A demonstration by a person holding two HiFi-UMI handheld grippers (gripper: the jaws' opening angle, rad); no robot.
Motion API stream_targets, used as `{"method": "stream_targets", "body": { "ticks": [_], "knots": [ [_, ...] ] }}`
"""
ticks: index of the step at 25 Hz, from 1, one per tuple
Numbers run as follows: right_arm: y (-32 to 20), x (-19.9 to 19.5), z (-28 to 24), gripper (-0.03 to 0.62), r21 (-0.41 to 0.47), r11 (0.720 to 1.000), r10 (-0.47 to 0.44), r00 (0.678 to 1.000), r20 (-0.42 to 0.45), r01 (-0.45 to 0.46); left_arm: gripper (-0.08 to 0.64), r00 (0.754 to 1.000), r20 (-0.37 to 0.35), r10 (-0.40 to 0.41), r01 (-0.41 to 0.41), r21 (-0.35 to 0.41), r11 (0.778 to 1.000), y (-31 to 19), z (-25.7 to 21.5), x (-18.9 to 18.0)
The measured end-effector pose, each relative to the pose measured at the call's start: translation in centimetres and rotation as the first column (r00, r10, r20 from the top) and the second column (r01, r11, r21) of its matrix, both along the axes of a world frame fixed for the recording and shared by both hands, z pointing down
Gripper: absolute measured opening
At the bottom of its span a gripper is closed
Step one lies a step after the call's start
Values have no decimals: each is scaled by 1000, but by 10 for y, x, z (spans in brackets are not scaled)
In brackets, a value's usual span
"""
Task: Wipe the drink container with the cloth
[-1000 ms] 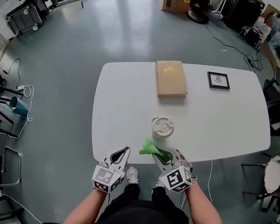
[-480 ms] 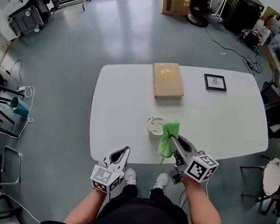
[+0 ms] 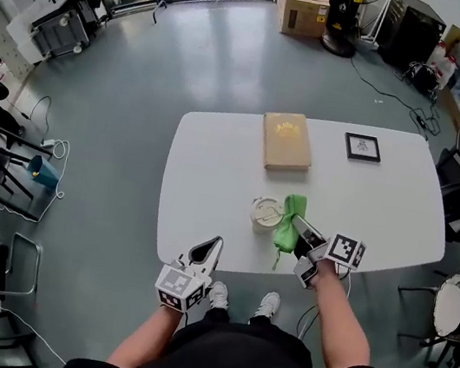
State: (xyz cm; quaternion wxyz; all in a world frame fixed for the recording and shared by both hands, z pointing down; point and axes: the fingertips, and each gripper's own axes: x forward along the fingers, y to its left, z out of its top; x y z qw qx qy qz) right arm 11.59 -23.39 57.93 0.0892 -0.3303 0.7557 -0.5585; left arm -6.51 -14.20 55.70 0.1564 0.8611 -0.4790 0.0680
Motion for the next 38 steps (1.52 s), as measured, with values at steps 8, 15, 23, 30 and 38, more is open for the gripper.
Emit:
{"method": "stream_targets", "body": {
  "ticks": [8,15,23,30,38],
  "knots": [
    [-8,2,36,77,-102,992,-68,997,40,72,8,999,16,-27,28,-18,999,6,5,-3],
    [-13,-17,81,78,-151,975,-176,982,-66,164,8,998,60,-18,20,-32,999,15,13,-6],
    [-14,-18,133,78,-226,958,-236,931,-280,176,8,995,98,-15,19,-39,999,23,20,-10],
    [-18,-19,156,80,-251,951,-276,863,-424,181,8,990,138,-5,8,-22,1000,28,19,-13],
    [-15,7,105,80,-74,993,-117,814,-569,92,8,992,123,-15,18,-17,1000,33,16,-18]
  ]
}}
